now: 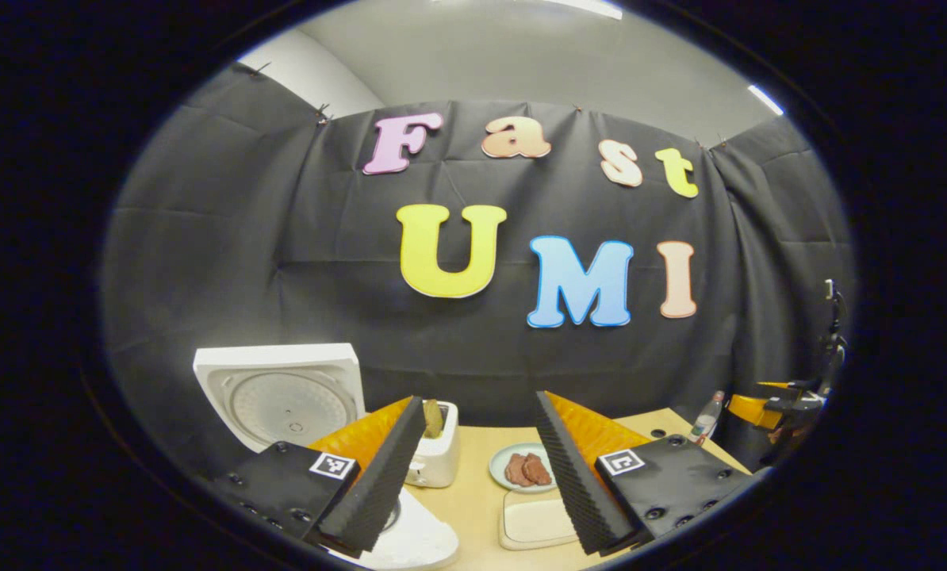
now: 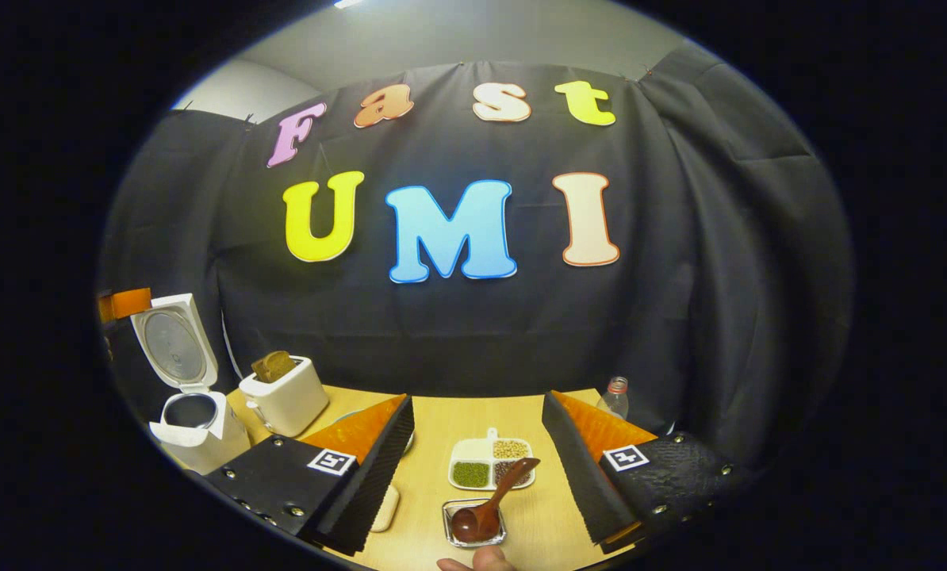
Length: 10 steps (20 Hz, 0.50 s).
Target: Close the left gripper, press the button to open the rice cooker; take a wooden spoon from the chopstick holder with the right hand, scoop a spoonful of rice and pour it into the rice cooker, then put the wooden spoon back into the chopstick holder.
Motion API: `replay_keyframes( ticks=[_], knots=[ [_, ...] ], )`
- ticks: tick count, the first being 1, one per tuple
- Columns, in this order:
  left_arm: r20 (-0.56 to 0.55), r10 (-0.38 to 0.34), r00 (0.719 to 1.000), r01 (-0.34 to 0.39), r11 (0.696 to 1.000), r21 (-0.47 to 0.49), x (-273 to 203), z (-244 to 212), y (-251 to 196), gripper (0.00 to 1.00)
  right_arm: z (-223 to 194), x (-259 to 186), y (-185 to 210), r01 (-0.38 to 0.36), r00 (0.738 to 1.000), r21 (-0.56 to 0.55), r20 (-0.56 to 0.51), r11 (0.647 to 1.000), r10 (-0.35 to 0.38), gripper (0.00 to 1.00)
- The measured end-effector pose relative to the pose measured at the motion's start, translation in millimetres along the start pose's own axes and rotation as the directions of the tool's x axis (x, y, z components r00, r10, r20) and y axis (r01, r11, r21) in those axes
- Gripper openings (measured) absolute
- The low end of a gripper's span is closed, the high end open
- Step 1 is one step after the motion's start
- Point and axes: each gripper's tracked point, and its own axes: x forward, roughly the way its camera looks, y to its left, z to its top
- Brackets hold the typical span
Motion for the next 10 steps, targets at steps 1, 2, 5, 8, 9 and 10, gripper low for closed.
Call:
replay_keyframes(
  ticks=[1,2,5,8,9,10],
  knots=[
    [0.010,0.019,1.000,-0.019,1.000,-0.004,3,8,11,0.96,7,-2,4,-0.009,1.000,0.015,0.011,1.000,0.009,0.98],
    [0.021,0.047,0.999,-0.047,0.999,-0.007,3,15,25,0.99,12,-3,7,-0.020,1.000,0.024,0.012,1.000,0.020,0.98],
    [0.054,0.098,0.994,-0.098,0.995,-0.004,9,30,62,0.96,20,-5,18,-0.050,0.999,0.023,0.001,0.998,0.050,0.98],
    [0.062,0.174,0.983,-0.175,0.985,0.003,21,46,105,0.98,28,-3,20,-0.052,0.999,0.006,0.018,0.999,0.051,0.98],
    [0.060,0.189,0.980,-0.187,0.982,-0.028,26,52,116,0.95,29,-2,22,-0.055,0.998,0.004,0.019,0.998,0.055,0.98],
    [0.063,0.200,0.978,-0.197,0.979,-0.056,32,57,126,0.93,29,-2,22,-0.055,0.998,0.000,0.021,0.998,0.055,0.98]
  ],
)
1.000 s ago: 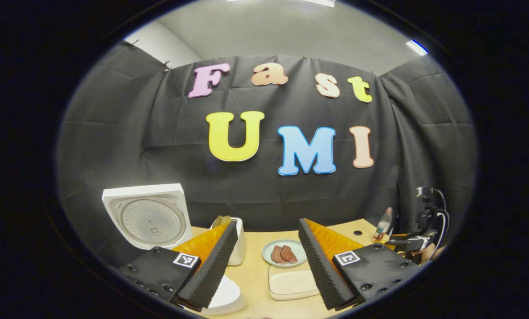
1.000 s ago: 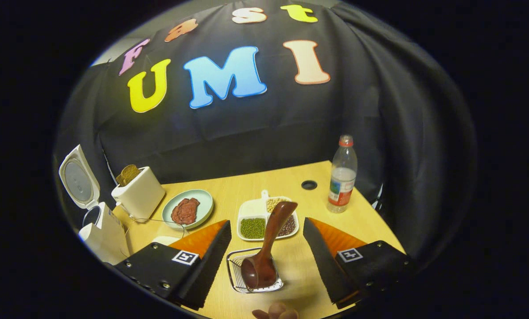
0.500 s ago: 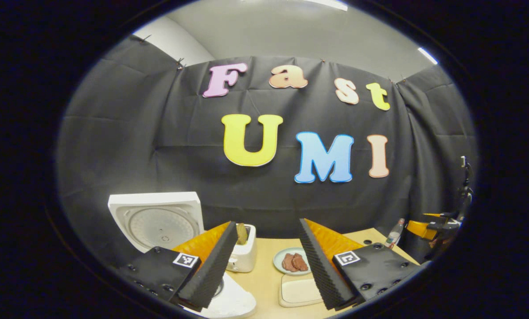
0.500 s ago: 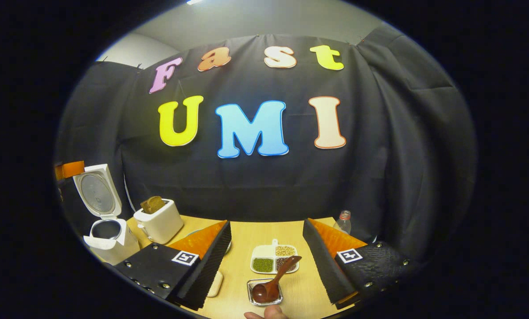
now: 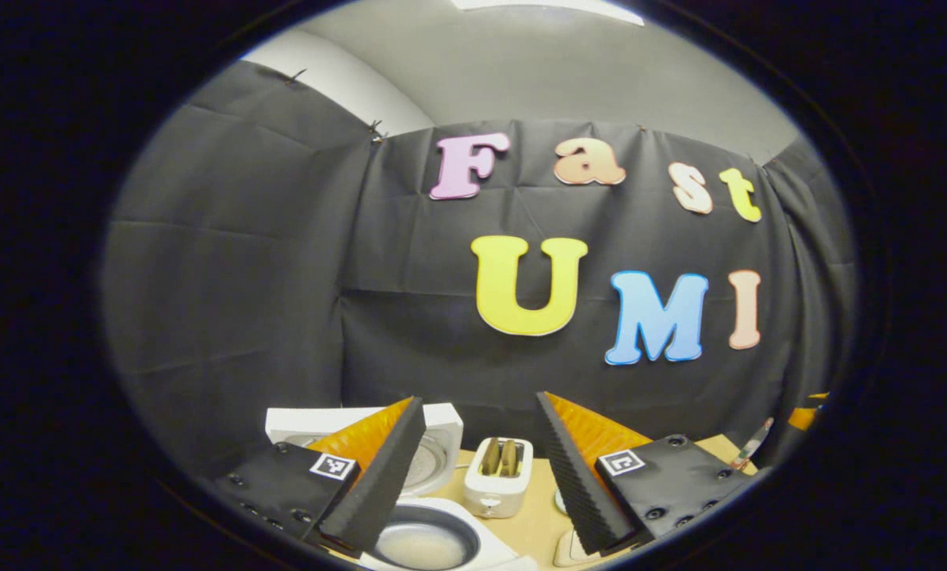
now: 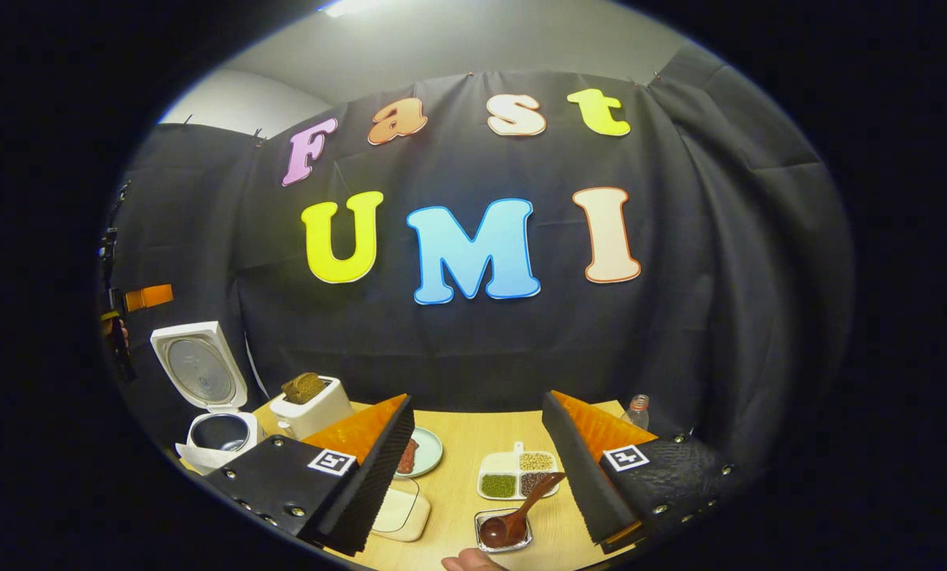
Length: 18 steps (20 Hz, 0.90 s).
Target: Close the left gripper, press the button to open the rice cooker; take a wooden spoon from the chopstick holder with the right hand, scoop a spoonful of rice and pour it into the rice cooker, then put the wooden spoon back into the chopstick holder.
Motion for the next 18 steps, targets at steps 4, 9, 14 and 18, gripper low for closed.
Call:
replay_keyframes(
  ticks=[4,9,14,18],
  knots=[
    [0.016,0.055,0.998,-0.054,0.998,-0.011,30,10,38,0.96,4,2,1,-0.003,1.000,-0.050,0.022,0.999,0.004,0.98],
    [-0.010,0.091,0.996,-0.091,0.996,-0.025,72,2,74,0.93,4,7,6,-0.014,0.999,-0.068,0.028,0.998,0.016,0.98],
    [-0.047,0.131,0.990,-0.131,0.991,0.002,124,-14,111,0.99,-2,15,3,0.007,1.000,-0.073,0.005,0.997,-0.007,0.98],
    [-0.126,0.163,0.979,-0.167,0.986,-0.023,160,-50,133,0.96,-4,19,0,0.031,0.999,-0.068,-0.008,0.997,-0.032,0.98]
  ],
)
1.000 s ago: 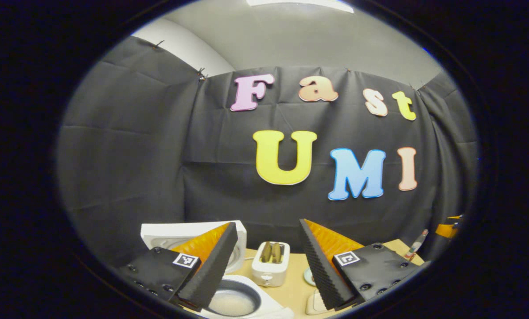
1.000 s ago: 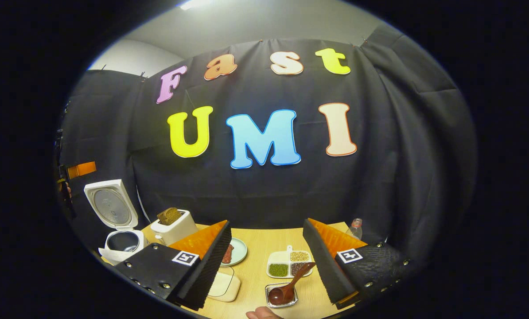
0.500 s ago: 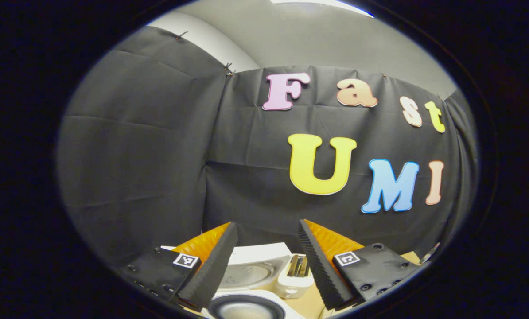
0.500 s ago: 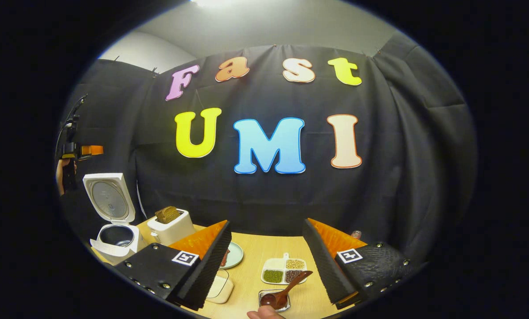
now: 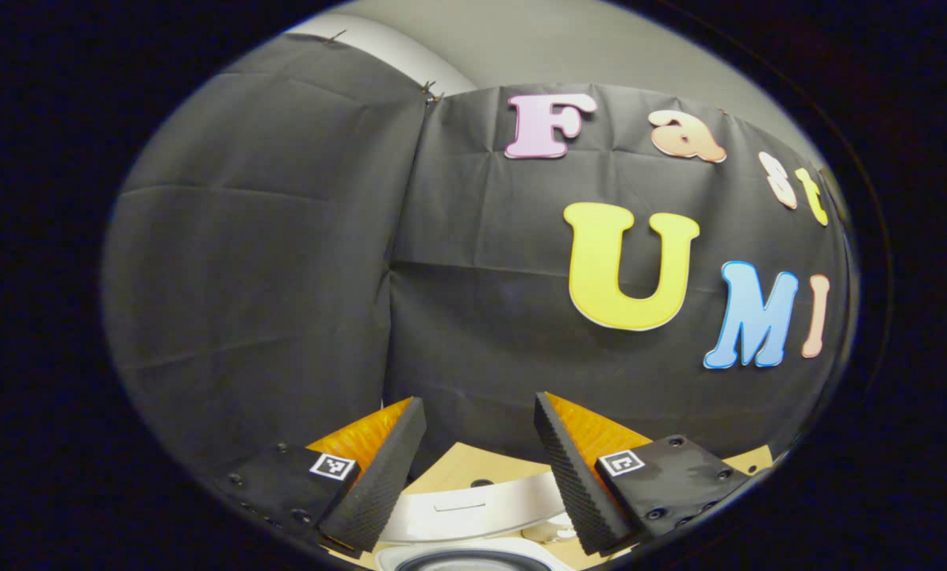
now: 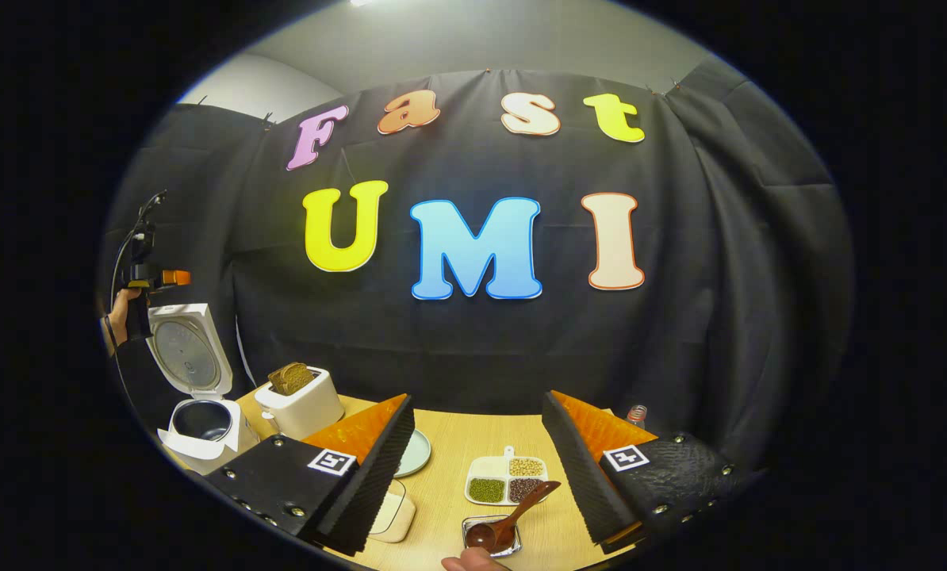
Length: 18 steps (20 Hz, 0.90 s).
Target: Close the left gripper, press the button to open the rice cooker; take a wooden spoon from the chopstick holder with the right hand, scoop a spoonful of rice and pour it into the rice cooker, then put the wooden spoon back into the chopstick holder.
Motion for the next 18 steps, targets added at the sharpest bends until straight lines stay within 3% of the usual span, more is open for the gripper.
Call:
replay_keyframes(
  ticks=[2,5,8,9,10,14,18],
  knots=[
    [-0.042,0.005,0.999,-0.005,1.000,-0.003,7,-22,3,0.99,1,1,-5,0.024,1.000,-0.031,0.001,0.999,-0.024,0.98],
    [-0.026,0.020,0.999,-0.016,0.991,0.134,2,-30,3,0.98,4,2,-1,0.017,1.000,-0.030,0.011,0.999,-0.016,0.98],
    [-0.007,0.017,1.000,-0.017,0.994,0.109,-26,-33,-7,0.92,2,5,6,0.000,1.000,-0.014,0.007,1.000,0.000,0.98],
    [-0.004,0.018,1.000,-0.017,0.994,0.110,-35,-39,-9,0.99,2,5,9,-0.009,1.000,-0.004,0.004,1.000,0.009,0.98],
    [0.016,0.025,1.000,-0.027,0.993,0.117,-44,-41,-12,0.95,1,5,13,-0.020,1.000,0.001,0.002,1.000,0.020,0.98],
    [0.035,0.048,0.998,-0.052,0.992,0.118,-79,-57,-23,0.96,1,3,22,-0.054,0.999,-0.016,0.000,0.998,0.054,0.98],
    [0.006,0.015,1.000,-0.016,0.993,0.115,-115,-89,-37,0.95,1,-3,24,-0.072,0.997,-0.021,-0.005,0.997,0.072,0.98]
  ],
)
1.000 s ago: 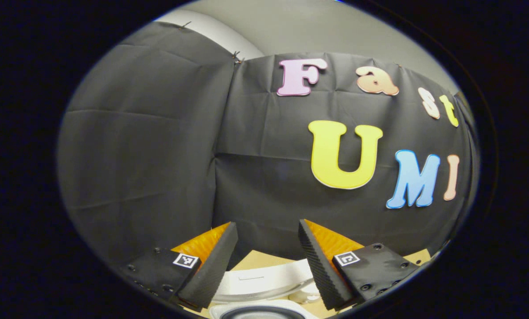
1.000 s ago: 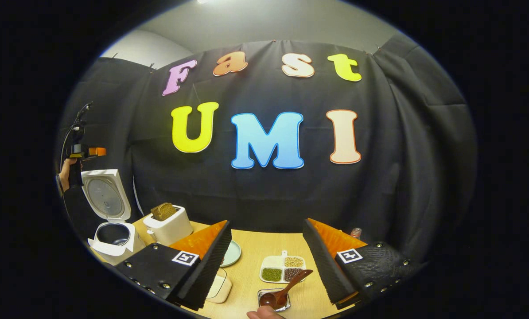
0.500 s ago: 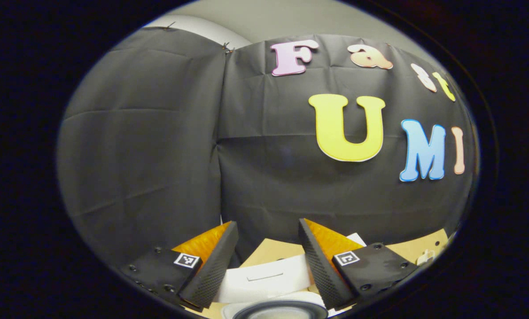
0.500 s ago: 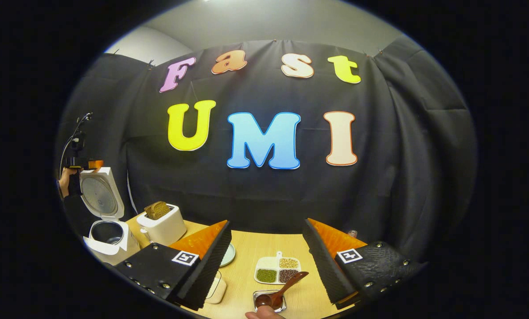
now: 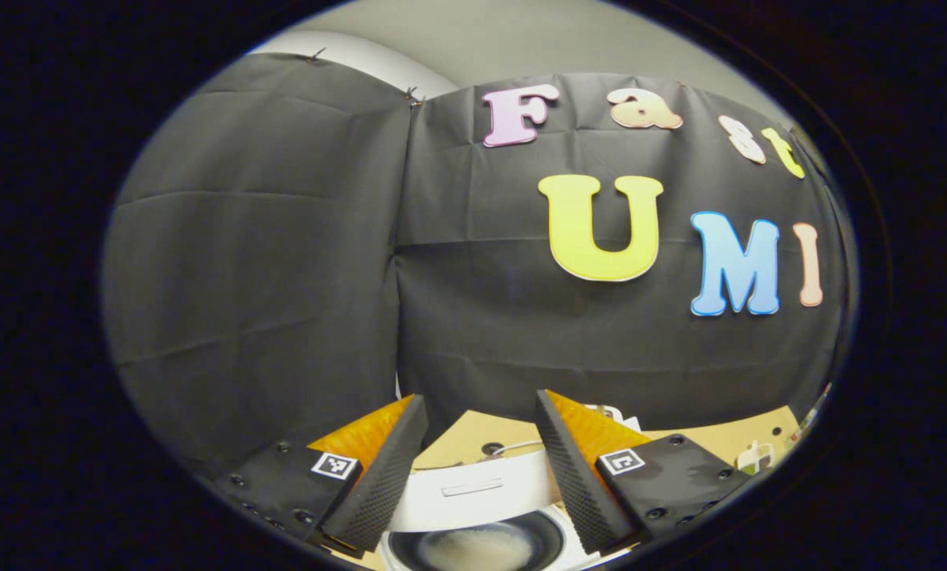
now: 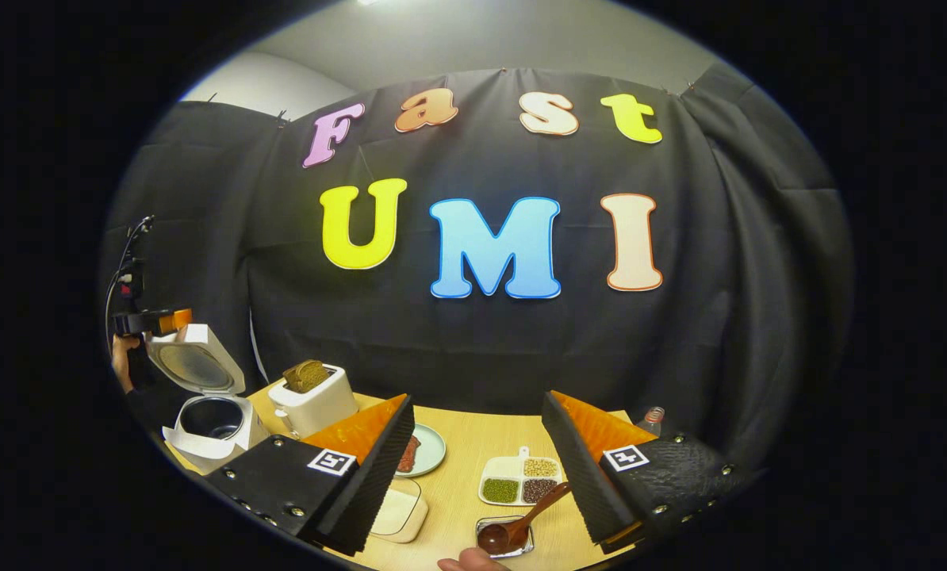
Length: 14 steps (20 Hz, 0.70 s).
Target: Close the left gripper, press the button to open the rice cooker; take a wooden spoon from the chopstick holder with the right hand, scoop a spoonful of rice and pour it into the rice cooker, then put the wooden spoon back into the chopstick holder.
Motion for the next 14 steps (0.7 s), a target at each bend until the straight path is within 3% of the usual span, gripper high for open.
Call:
replay_keyframes(
  ticks=[3,5,8,11,14],
  knots=[
    [-0.021,-0.009,1.000,0.009,1.000,0.010,-26,-27,-9,0.94,2,-7,-1,-0.005,1.000,-0.017,0.003,1.000,0.005,0.98],
    [-0.042,0.028,0.999,-0.027,0.999,0.026,-39,-50,-3,0.98,1,-10,-1,-0.010,1.000,-0.025,0.001,1.000,0.010,0.98],
    [-0.124,-0.004,0.992,0.000,0.999,-0.033,-58,-90,-9,0.99,2,-11,3,-0.030,1.000,-0.023,-0.002,0.999,0.030,0.98],
    [-0.130,-0.029,0.991,0.027,1.000,-0.015,-70,-108,-20,0.95,4,-12,14,-0.055,0.998,-0.026,-0.001,0.998,0.055,0.98],
    [-0.139,-0.008,0.990,0.002,0.999,-0.046,-71,-113,-16,0.96,7,-13,23,-0.075,0.997,-0.042,0.008,0.996,0.075,0.98]
  ],
)
